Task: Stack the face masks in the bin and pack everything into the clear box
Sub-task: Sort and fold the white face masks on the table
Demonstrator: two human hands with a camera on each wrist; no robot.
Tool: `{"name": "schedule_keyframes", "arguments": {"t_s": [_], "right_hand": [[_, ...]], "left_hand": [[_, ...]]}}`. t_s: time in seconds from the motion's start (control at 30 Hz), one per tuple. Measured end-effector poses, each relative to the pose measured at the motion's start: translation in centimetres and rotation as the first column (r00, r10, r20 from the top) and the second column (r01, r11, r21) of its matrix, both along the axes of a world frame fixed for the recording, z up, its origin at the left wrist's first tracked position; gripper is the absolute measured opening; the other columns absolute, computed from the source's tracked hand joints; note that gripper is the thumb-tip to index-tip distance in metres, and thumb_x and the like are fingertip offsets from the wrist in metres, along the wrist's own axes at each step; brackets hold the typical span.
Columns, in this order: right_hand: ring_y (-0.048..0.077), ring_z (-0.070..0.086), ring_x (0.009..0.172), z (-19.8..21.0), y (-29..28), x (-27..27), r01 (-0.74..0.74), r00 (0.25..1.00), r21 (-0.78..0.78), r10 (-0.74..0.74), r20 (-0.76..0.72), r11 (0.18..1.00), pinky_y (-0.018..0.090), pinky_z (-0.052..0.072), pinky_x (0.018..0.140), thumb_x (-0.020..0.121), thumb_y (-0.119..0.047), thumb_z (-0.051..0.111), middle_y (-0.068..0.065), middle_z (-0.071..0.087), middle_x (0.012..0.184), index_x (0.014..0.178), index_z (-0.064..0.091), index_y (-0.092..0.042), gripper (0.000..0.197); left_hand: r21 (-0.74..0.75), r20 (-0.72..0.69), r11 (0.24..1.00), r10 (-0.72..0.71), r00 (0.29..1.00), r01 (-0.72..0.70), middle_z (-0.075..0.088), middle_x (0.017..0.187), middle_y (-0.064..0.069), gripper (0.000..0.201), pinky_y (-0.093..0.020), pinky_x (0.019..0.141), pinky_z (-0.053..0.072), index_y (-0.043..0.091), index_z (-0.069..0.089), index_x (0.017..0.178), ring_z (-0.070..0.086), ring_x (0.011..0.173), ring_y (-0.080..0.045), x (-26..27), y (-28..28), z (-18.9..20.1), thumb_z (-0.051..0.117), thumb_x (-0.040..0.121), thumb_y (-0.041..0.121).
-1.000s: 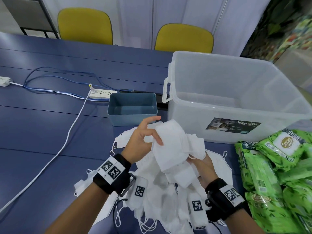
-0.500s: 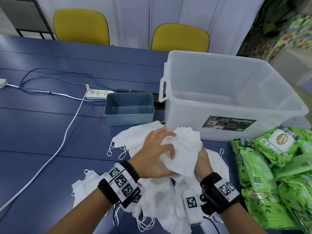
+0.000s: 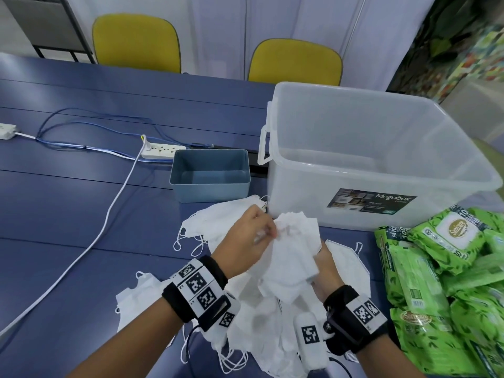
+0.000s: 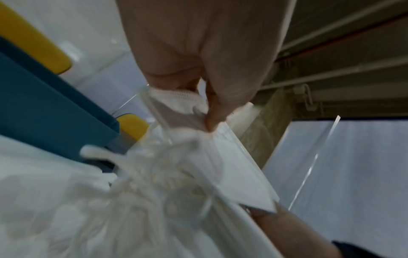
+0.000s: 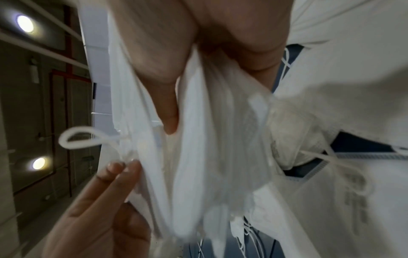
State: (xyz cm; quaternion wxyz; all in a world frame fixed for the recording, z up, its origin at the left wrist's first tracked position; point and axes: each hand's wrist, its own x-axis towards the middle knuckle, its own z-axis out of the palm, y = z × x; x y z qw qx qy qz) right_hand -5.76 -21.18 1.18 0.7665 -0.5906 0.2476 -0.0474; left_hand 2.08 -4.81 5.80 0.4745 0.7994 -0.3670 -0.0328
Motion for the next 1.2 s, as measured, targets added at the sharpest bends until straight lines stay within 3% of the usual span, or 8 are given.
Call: {"name": "schedule_keyframes", "arguments": {"t_s": [0.2,0.37,0.57,0.67,0.73,0.83,1.0,1.2], "right_hand": [[0.024,0.064,0.111,-0.3,0.4,0.2,0.066,0.998,0.106,-0.068,0.013,0.992,0.051,0.050,0.096,0.051,-0.033,0.086,0.002,0.067,0.121,0.130,0.050,-0.019,0.088],[0.022,0.061,0.115,-0.1,1.5,1.1,0.085,0.995,0.137,-0.077,-0.062,0.987,0.051,0.048,0.098,0.059,-0.062,0.079,-0.001,0.064,0.127,0.131,0.050,-0.029,0.085],[0.019,0.064,0.111,0.1,0.8,1.3,0.084,0.982,0.207,-0.046,-0.182,0.975,0.045,0.047,0.100,0.070,-0.082,0.037,-0.004,0.067,0.122,0.126,0.056,-0.034,0.077],[0.026,0.063,0.114,0.5,0.7,0.8,0.029,0.994,0.294,0.004,-0.112,0.955,0.050,0.046,0.100,0.073,-0.073,0.056,0.006,0.065,0.124,0.128,0.057,-0.026,0.072],[0.035,0.061,0.115,0.2,0.7,0.5,0.011,0.996,0.288,0.015,-0.089,0.957,0.060,0.045,0.097,0.069,-0.044,0.080,0.013,0.062,0.128,0.133,0.051,-0.018,0.076],[0.037,0.064,0.106,-0.1,0.6,0.4,0.051,0.992,0.181,-0.030,-0.120,0.982,0.058,0.050,0.091,0.066,-0.009,0.080,0.015,0.066,0.120,0.128,0.052,-0.012,0.069],[0.035,0.065,0.100,-1.0,-1.2,0.6,0.162,0.974,0.076,-0.146,-0.175,0.984,0.057,0.050,0.090,0.078,0.000,0.070,0.014,0.068,0.112,0.111,0.057,-0.014,0.038],[0.030,0.062,0.099,-2.0,-5.2,-0.7,0.334,0.925,-0.040,-0.336,-0.180,0.942,0.050,0.049,0.092,0.077,-0.001,0.071,0.008,0.065,0.118,0.122,0.053,-0.014,0.050]], "left_hand": [[-0.115,-0.309,0.868,0.430,0.848,-0.483,0.048,0.069,0.004,0.032,-0.012,0.058,0.034,0.023,0.043,0.070,0.041,0.059,-0.002,0.0,-0.5,-0.2,0.062,0.085,0.003],[-0.043,-0.266,0.923,0.358,0.895,-0.382,0.042,0.059,0.002,0.035,-0.016,0.053,0.030,0.026,0.040,0.071,0.038,0.052,-0.006,-0.9,-0.4,-0.7,0.071,0.079,0.010],[-0.034,-0.255,0.940,0.320,0.912,-0.339,0.040,0.061,0.007,0.036,-0.015,0.053,0.030,0.026,0.040,0.071,0.037,0.053,-0.006,-1.0,0.0,-1.0,0.072,0.076,0.009],[-0.028,-0.231,0.941,0.322,0.918,-0.337,0.037,0.058,0.010,0.039,-0.015,0.053,0.029,0.027,0.038,0.068,0.038,0.053,-0.006,-1.5,-0.3,-1.3,0.072,0.075,0.009],[-0.022,-0.224,0.943,0.318,0.921,-0.331,0.037,0.058,0.011,0.039,-0.016,0.054,0.028,0.028,0.037,0.067,0.039,0.054,-0.006,-1.7,-0.5,-1.7,0.072,0.074,0.010],[-0.018,-0.255,0.952,0.290,0.923,-0.304,0.039,0.060,0.011,0.038,-0.017,0.055,0.027,0.029,0.038,0.069,0.039,0.056,-0.006,-2.0,-0.3,-2.4,0.073,0.074,0.015],[-0.061,-0.287,0.940,0.306,0.908,-0.337,0.052,0.096,0.004,0.029,-0.018,0.084,0.037,0.029,0.045,0.094,0.049,0.094,-0.010,-2.1,0.9,-5.0,0.059,0.077,0.047],[0.592,-0.272,0.742,0.552,0.788,-0.315,0.041,0.126,-0.006,0.047,-0.039,0.100,0.038,0.019,0.048,0.118,0.038,0.122,-0.026,1.9,2.9,-8.6,0.065,0.081,0.044]]}}
